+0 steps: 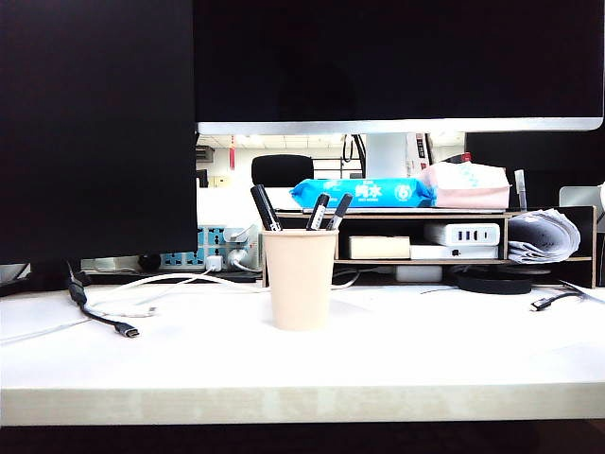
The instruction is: Pick up the marker and insert it into the paper cup.
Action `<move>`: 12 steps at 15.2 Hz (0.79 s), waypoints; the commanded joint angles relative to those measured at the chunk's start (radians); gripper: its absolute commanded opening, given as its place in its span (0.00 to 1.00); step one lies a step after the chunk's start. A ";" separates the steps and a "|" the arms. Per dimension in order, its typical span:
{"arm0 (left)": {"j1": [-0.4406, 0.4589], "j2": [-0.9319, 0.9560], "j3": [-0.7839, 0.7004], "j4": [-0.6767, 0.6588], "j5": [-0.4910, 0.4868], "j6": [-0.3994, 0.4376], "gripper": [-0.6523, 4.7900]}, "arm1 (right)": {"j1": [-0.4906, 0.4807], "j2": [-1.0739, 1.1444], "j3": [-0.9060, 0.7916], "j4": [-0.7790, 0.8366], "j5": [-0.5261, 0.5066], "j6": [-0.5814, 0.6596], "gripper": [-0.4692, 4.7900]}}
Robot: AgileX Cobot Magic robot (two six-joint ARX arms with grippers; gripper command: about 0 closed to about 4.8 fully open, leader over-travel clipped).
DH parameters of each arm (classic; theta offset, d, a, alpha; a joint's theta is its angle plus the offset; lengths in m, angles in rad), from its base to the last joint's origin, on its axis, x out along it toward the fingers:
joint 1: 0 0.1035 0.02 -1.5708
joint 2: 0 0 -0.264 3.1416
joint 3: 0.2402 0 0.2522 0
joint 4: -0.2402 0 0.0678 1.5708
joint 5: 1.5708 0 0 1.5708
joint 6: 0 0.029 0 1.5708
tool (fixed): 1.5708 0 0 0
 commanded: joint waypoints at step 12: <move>0.109 0.000 -0.002 0.135 -0.401 -0.056 0.11 | 0.001 0.000 -0.003 0.018 0.001 -0.003 0.08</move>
